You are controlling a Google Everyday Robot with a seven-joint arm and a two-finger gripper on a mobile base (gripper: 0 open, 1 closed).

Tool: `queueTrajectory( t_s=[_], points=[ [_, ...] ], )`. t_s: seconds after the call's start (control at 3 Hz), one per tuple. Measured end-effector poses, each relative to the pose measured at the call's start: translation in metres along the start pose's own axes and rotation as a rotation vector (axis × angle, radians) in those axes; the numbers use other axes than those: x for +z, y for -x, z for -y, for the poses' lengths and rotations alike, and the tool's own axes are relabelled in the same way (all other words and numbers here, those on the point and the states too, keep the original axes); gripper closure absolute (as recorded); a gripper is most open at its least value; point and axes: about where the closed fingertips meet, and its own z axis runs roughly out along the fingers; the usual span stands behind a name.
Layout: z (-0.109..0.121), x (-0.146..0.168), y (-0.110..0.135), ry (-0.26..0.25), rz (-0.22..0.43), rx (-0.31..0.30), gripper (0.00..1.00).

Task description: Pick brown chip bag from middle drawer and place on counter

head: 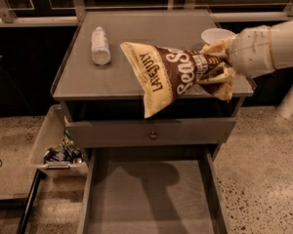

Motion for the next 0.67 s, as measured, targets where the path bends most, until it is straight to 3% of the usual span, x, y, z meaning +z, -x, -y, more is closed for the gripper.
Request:
queueTrajectory(
  t_s=[0.33, 0.67],
  points=[
    [0.035, 0.016, -0.003, -0.028, -0.014, 0.019, 1.00],
    [0.055, 0.038, -0.022, -0.049, -0.040, 0.070, 1.00]
  ],
)
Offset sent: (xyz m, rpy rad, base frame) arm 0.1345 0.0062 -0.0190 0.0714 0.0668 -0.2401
